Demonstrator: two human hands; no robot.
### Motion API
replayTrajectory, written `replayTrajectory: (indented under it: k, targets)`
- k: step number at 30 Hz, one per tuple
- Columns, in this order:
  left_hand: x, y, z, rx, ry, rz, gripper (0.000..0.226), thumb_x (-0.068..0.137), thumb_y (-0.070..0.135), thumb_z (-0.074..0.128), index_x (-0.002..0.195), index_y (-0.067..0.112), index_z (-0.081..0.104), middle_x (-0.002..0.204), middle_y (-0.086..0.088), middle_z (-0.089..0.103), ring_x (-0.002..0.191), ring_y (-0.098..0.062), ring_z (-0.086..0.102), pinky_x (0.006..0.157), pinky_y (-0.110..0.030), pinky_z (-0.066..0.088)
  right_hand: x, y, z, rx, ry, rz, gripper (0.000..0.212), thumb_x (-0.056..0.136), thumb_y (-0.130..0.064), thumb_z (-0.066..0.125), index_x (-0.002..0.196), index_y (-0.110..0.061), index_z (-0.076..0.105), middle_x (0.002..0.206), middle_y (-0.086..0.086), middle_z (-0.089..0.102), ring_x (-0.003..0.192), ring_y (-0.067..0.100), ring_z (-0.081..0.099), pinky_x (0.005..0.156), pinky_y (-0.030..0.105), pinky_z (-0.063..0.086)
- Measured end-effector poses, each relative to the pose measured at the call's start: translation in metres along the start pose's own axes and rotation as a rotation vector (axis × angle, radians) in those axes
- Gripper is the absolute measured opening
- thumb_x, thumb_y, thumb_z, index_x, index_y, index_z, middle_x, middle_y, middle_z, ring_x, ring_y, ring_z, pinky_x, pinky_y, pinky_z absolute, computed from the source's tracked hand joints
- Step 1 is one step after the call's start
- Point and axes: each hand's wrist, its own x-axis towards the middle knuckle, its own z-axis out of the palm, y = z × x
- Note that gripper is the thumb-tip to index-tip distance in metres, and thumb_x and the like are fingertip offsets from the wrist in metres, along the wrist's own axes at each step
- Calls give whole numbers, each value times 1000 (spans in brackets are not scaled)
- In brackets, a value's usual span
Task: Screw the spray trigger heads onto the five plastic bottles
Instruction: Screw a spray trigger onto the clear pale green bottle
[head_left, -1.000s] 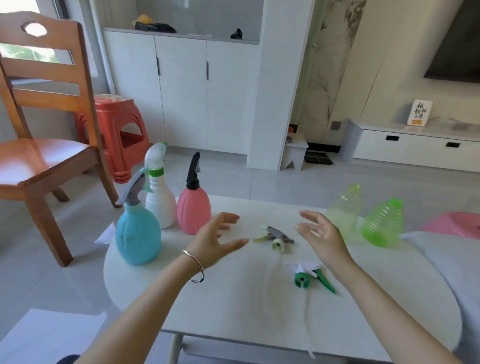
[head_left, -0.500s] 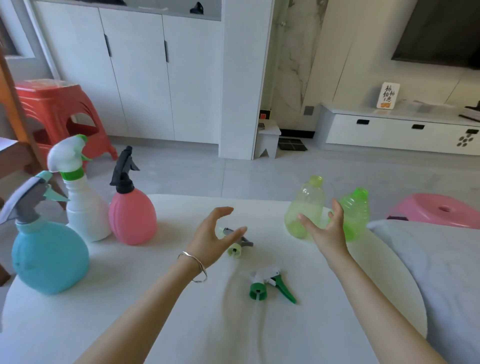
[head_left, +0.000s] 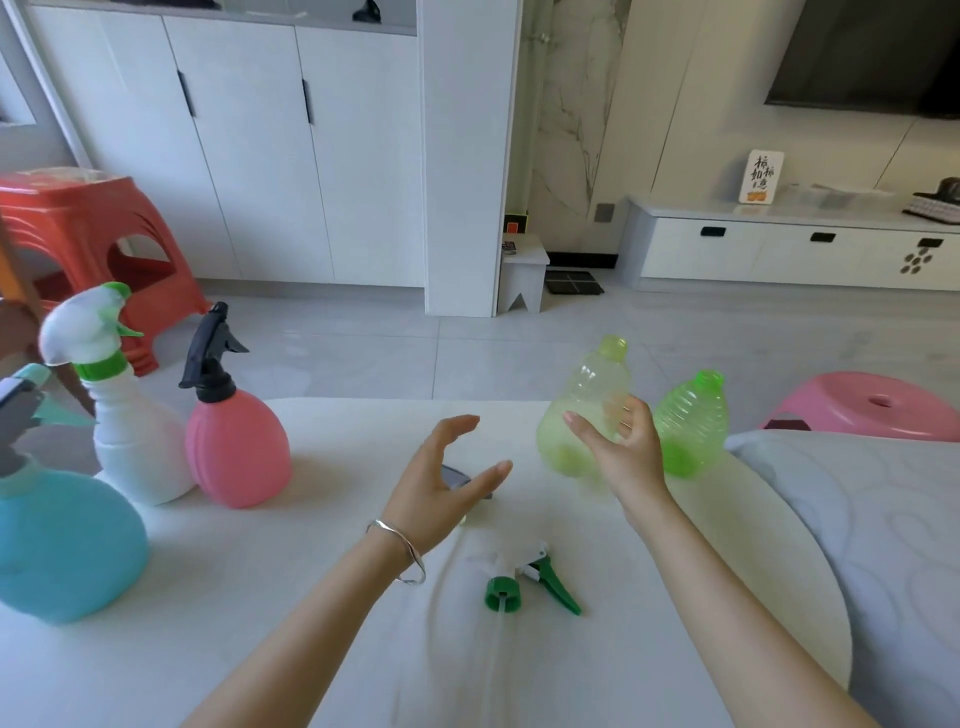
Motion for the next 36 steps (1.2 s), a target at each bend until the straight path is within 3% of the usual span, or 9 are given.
replayTrajectory:
  k: [2,6,13,17,20,23,29,34,36]
  targets:
    - [-2,0,-3,-25,2,4,86,59,71,65,133,35,39,133,20,45,124,1,41,95,-18,32,-14,-20,8,43,-138,-24,68,63,-42,82,119,-23,49,118,-7,56,110,9,52,90,23,39]
    - [-10,5,-11,-99,-1,9,76,58,58,78,122,47,39,124,25,49,108,15,50,80,-6,43,-47,-50,30,65,-409,-43,74,55,-54,78,117,-24,51,116,-7,59,109,9,57,92,27,46]
    - [-26,-2,-48,-70,141,-23,74,60,42,83,123,27,47,109,18,59,97,-1,62,79,-14,51,-73,-55,57,31,-654,88,61,72,-70,51,118,-31,50,119,-10,59,106,1,58,71,14,45]
    - [-33,-13,-80,-5,202,-88,78,62,38,84,128,23,45,116,6,59,104,-13,60,91,-33,50,-62,-27,57,-308,-493,135,41,85,-55,52,98,-16,57,100,-3,59,90,13,57,72,24,38]
    - [-42,-22,-99,24,212,-113,83,55,50,84,125,26,47,111,12,60,101,-6,60,81,-22,48,-62,-9,63,-528,-471,165,51,79,-57,59,56,-21,31,54,-6,32,51,15,31,52,29,23]
    - [-49,-30,-110,27,194,-139,81,54,52,83,122,29,47,108,16,60,99,-1,60,74,-15,45,-62,-5,74,-654,-440,117,65,70,-67,59,49,-24,16,43,-8,14,43,16,19,48,31,13]
    - [-56,-42,-127,63,171,-150,76,56,49,75,122,29,45,112,12,59,100,-1,58,77,-18,44,-66,0,91,-709,-425,83,58,63,-67,66,56,-23,30,58,-8,34,54,12,36,49,29,23]
    - [-60,-46,-136,60,177,-157,73,56,49,76,119,32,44,109,16,58,98,4,55,73,-14,42,-65,-2,95,-685,-450,124,59,63,-56,74,54,-20,29,50,-6,32,47,14,34,48,30,24]
    - [-61,-47,-137,60,180,-159,73,56,51,79,117,33,44,107,19,57,97,4,55,72,-12,42,-64,-3,95,-613,-467,160,47,64,-49,77,62,-17,41,57,-3,50,48,14,46,49,26,34]
